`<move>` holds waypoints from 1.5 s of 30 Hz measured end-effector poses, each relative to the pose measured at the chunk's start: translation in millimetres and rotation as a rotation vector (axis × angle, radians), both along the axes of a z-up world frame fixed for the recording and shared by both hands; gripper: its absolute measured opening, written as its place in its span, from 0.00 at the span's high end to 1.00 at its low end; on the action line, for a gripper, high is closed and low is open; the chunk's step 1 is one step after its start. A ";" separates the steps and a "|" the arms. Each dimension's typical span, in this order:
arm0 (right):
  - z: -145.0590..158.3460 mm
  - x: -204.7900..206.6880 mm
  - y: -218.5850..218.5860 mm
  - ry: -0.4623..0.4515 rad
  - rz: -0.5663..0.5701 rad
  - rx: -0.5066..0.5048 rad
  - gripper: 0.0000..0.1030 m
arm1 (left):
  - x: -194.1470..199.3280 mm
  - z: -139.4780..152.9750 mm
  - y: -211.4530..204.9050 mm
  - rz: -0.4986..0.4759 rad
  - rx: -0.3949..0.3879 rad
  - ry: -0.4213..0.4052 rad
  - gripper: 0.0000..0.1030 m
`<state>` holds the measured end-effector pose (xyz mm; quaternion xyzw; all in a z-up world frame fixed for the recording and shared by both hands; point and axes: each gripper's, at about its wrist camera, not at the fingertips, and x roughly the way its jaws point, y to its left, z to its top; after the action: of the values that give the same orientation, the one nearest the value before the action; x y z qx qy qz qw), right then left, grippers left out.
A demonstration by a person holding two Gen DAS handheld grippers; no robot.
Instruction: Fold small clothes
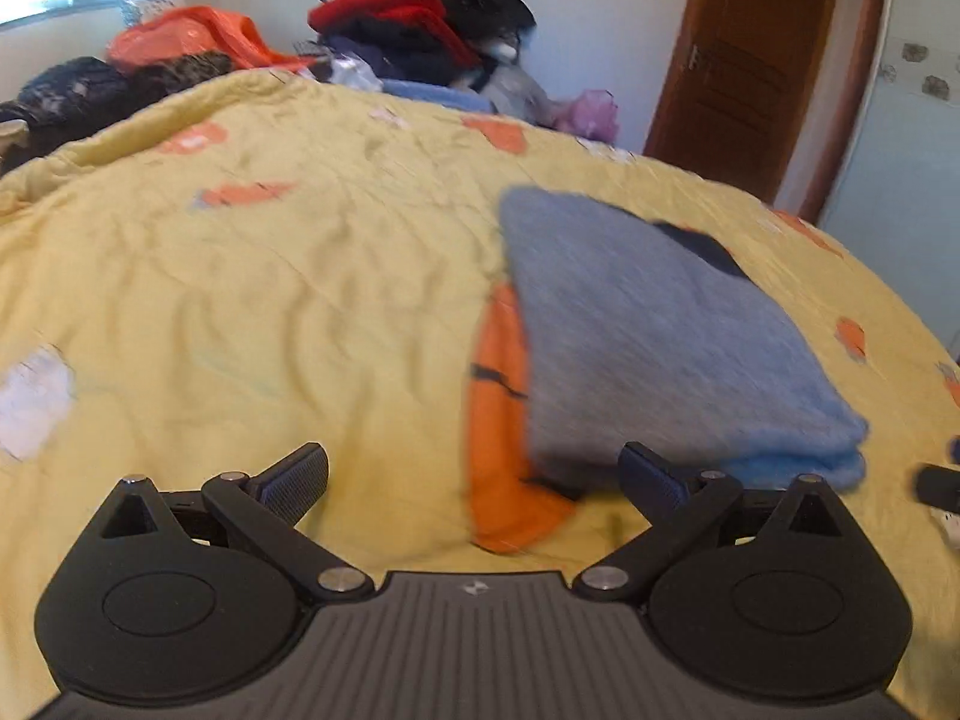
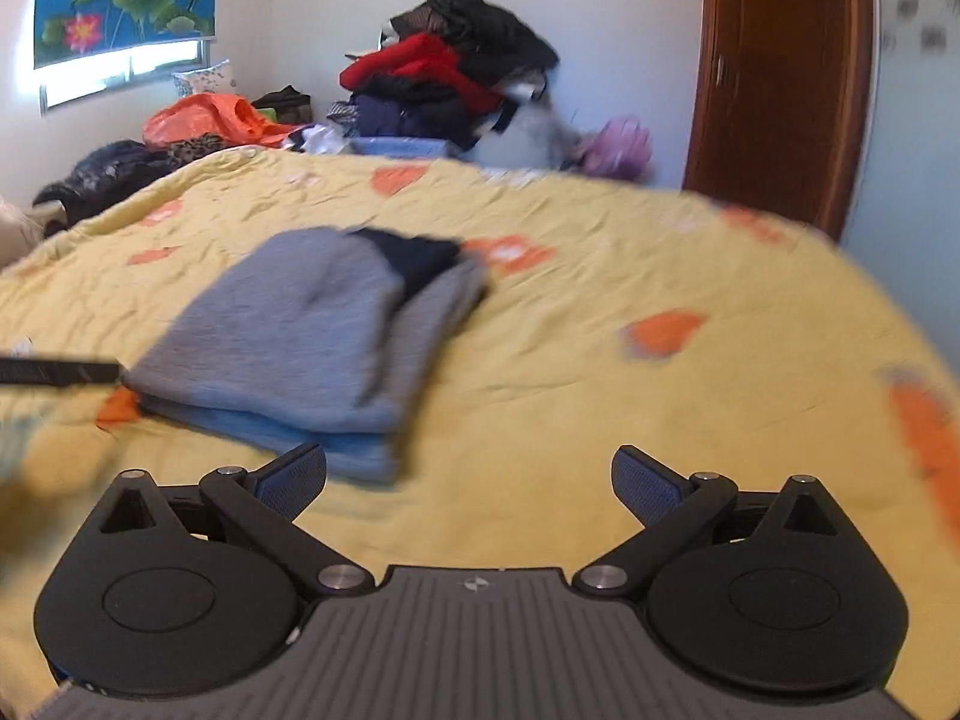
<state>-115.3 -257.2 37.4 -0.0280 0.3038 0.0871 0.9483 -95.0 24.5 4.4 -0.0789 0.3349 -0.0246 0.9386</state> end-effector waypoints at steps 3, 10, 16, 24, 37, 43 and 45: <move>-21.6 17.8 24.8 0.034 -0.079 -0.008 0.01 | 0.2 -5.5 -20.9 -0.021 0.045 -0.010 0.00; -48.7 17.6 42.1 0.063 -0.174 -0.048 0.00 | 5.1 -11.0 -39.5 -0.033 0.166 0.020 0.00; -49.7 11.8 45.8 0.056 -0.156 -0.038 0.00 | 5.3 -11.1 -40.2 -0.040 0.172 0.020 0.00; -48.9 13.5 47.2 0.056 -0.142 -0.034 0.00 | 4.5 -11.8 -46.0 -0.087 0.178 0.014 0.00; -49.4 13.9 50.3 0.056 -0.144 -0.037 0.00 | 3.4 -12.7 -43.4 -0.076 0.176 0.013 0.00; -49.2 13.7 49.7 0.055 -0.143 -0.037 0.00 | 2.9 -12.7 -43.4 -0.075 0.175 0.013 0.00; -49.6 14.4 51.3 0.056 -0.143 -0.042 0.00 | 2.9 -12.7 -43.0 -0.075 0.174 0.013 0.00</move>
<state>-100.9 -205.8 -12.2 -0.0240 0.3330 0.0137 0.9425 -92.1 -18.5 -8.3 0.0155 0.3447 -0.0300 0.9381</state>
